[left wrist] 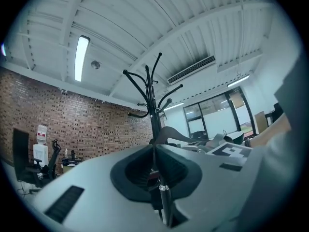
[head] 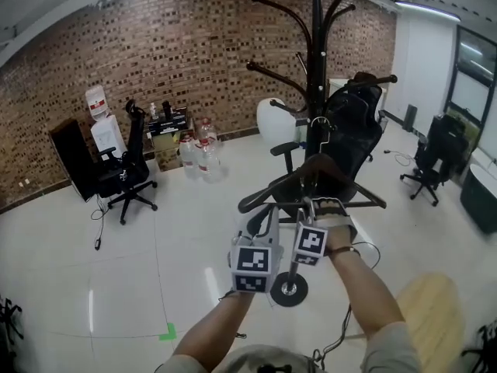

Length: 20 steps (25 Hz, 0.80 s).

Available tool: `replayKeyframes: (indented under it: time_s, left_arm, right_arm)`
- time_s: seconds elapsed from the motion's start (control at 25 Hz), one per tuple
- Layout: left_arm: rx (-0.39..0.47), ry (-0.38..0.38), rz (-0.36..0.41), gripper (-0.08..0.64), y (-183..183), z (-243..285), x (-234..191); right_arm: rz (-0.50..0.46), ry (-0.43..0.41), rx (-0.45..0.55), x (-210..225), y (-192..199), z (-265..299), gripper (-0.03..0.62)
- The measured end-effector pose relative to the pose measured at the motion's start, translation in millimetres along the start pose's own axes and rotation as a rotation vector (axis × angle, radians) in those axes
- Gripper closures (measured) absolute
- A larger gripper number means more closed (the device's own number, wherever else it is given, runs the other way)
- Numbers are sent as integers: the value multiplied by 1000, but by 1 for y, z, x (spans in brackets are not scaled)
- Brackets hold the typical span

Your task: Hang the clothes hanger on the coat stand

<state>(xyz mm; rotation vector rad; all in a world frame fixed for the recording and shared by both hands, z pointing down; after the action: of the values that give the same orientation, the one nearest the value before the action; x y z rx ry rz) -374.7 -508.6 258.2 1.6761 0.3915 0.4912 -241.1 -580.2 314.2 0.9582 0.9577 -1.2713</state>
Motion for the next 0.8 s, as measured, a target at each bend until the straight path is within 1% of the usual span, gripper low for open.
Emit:
replayKeyframes:
  time_s: [0.08,0.2,0.32,0.4,0.6,0.76,0.8]
  left_arm:
    - [3,7,-18,544,4,8,19]
    - [-10,1,-1,544,13,16,30]
    - [-25,-6,-19,543,18,26,29]
    - [-37,-9,-39,544,21,34,27]
    - [-66,-16,-19,544,31,41,32]
    - [-69,-21,-24,543,32,40,36]
    - [-66,-23,-20,543,31,39,35]
  right_arm:
    - [-1,-9,-9,-8,19,3,540]
    - [-6,-27,-18,-17,33,10,540]
    - [-15,-41,-35,-17,38,26,540]
    - [-16,-34,-35,-13,40,39,540]
    - [-18,-32,-23,-11,47,51,540]
    - [11,-23,12,-11,46,52,540]
    - [23,-25,27,-10,45,50,530]
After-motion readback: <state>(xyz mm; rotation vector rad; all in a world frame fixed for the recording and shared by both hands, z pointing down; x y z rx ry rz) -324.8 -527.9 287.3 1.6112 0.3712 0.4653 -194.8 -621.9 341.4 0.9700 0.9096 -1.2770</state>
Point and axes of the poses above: the fingertips, and each gripper's own axes: z forward along the fingers, x to its right, y out of its underside, the point moved 9 cm from there along -z, backward along the fingers, and after that the axes turned 2 degrees about -y, right-handed, at the moved point
